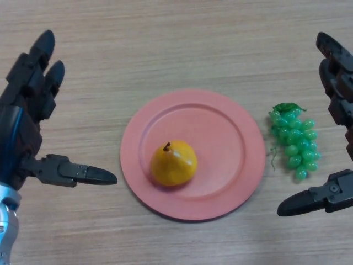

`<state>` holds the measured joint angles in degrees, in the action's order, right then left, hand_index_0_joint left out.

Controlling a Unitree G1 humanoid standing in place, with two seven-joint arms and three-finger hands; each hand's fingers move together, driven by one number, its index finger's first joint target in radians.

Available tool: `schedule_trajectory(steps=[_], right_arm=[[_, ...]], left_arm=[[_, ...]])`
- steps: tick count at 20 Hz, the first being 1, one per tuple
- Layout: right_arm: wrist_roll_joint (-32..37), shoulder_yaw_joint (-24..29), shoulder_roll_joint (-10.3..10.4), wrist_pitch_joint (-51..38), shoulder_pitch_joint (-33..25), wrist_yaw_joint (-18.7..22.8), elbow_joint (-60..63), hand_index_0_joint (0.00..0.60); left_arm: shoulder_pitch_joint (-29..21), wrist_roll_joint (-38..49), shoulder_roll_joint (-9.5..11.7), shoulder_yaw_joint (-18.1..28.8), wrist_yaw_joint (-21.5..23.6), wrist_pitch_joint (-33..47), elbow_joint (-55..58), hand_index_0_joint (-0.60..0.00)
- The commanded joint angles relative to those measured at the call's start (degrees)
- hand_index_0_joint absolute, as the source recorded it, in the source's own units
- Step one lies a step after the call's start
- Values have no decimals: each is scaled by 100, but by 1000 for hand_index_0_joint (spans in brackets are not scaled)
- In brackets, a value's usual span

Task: Pick up the yellow pear and place it on the plate

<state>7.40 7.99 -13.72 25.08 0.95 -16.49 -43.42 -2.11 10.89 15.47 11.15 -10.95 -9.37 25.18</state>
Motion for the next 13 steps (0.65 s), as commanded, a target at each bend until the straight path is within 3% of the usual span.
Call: schedule_trajectory(steps=[1,5,8,13], right_arm=[[143,12,-177,-826,-240,88,-199,0],[129,-91,-153,-834,-289,133,-173,0],[94,-171,-147,-799,-306,156,-187,0],[80,-165,-138,-751,-305,136,-250,0]], left_arm=[[-148,231,241,322,47,230,474,0],[-110,192,321,579,-97,121,600,0],[-1,-78,211,433,57,336,719,0],[10,327,221,586,-1,-246,1085,0]])
